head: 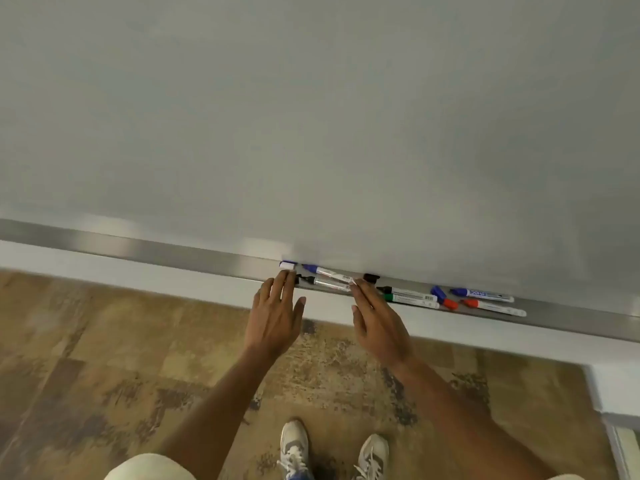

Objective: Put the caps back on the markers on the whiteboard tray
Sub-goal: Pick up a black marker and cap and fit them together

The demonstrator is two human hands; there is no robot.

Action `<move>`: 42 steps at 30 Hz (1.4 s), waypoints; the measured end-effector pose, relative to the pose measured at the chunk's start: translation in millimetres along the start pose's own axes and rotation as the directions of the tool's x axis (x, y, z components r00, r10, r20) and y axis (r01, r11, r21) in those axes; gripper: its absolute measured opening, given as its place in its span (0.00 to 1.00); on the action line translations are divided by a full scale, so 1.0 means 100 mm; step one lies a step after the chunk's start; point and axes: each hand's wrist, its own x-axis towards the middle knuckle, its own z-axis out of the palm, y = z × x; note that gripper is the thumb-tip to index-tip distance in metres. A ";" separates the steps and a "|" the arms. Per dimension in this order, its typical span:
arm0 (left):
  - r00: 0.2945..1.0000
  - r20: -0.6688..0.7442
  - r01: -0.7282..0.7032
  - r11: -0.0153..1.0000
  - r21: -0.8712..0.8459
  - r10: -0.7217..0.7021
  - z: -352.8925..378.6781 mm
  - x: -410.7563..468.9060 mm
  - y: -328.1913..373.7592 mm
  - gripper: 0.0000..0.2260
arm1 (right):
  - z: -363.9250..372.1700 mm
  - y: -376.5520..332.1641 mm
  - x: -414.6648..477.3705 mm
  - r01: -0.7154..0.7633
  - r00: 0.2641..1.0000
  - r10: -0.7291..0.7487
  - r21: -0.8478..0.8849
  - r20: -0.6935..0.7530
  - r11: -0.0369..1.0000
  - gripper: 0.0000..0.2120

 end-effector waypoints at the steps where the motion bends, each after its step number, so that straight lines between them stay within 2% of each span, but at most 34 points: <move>1: 1.000 0.017 0.012 1.000 0.005 -0.012 -0.01 0.03 0.00 0.25 | 0.02 0.01 0.03 0.007 1.000 -0.007 0.000 0.006 1.000 0.20; 7: 1.000 0.020 0.022 1.000 -0.008 -0.022 0.00 0.20 -0.08 0.24 | 0.09 -0.05 0.24 0.053 0.998 -0.050 -0.047 0.046 0.998 0.16; 19: 0.998 0.065 -0.016 0.996 -0.083 0.022 0.04 0.36 -0.24 0.16 | 0.19 -0.16 0.49 0.013 0.994 0.006 -0.166 0.110 0.986 0.17; 29: 0.995 0.080 -0.047 0.994 -0.098 0.055 0.04 0.44 -0.31 0.13 | 0.17 -0.11 0.51 -0.004 0.994 0.011 -0.071 0.106 0.997 0.14; 35: 0.990 0.118 -0.065 0.994 -0.085 0.074 0.02 0.49 -0.37 0.13 | 0.20 -0.12 0.52 -0.010 0.993 0.019 -0.080 0.114 0.997 0.12; 42: 0.992 0.107 -0.048 0.991 -0.127 0.062 -0.02 0.50 -0.38 0.12 | 0.16 -0.13 0.54 -0.119 0.986 0.104 0.115 0.130 0.986 0.13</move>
